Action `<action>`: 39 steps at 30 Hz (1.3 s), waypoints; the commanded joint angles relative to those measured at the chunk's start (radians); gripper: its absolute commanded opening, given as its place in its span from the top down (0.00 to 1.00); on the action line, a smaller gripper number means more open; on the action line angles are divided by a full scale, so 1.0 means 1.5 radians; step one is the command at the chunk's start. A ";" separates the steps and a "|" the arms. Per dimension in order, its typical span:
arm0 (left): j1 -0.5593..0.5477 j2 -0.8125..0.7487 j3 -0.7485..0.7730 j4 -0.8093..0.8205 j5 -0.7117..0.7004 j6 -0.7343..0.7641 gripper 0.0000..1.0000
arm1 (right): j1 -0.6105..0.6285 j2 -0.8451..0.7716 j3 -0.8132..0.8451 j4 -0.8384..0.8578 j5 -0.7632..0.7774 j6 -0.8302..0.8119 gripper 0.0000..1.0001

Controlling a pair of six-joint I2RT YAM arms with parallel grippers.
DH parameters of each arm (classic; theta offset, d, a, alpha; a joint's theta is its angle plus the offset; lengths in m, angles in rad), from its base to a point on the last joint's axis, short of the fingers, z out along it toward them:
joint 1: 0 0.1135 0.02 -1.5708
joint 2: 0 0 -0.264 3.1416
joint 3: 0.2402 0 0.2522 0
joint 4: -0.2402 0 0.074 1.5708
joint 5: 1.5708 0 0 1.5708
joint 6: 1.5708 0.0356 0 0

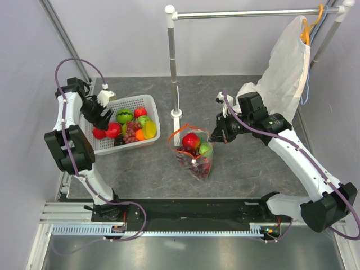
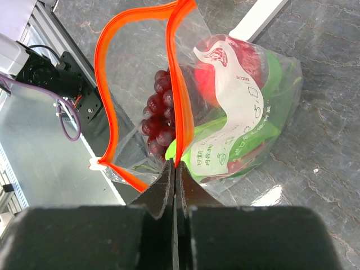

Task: Place the food in the zip-top bag and seal the zipper
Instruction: Pick up the fake fruit from the bin.

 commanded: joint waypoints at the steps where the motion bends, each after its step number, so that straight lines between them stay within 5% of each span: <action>1: 0.008 0.015 0.028 -0.056 -0.044 0.185 0.10 | 0.000 0.004 0.020 0.008 -0.018 -0.012 1.00; 25: -0.001 0.090 -0.078 0.088 -0.125 0.238 0.19 | 0.000 0.017 0.010 -0.002 -0.017 -0.020 1.00; 28: -0.002 0.084 -0.075 0.087 -0.123 0.225 0.26 | 0.000 0.018 0.015 -0.003 -0.015 -0.019 1.00; 32: -0.002 0.040 -0.038 0.056 -0.126 0.215 0.48 | 0.000 0.013 0.019 -0.004 -0.009 -0.021 1.00; 39: 0.004 -0.013 0.110 -0.040 -0.071 0.170 0.52 | 0.001 0.011 0.015 0.004 -0.011 -0.019 1.00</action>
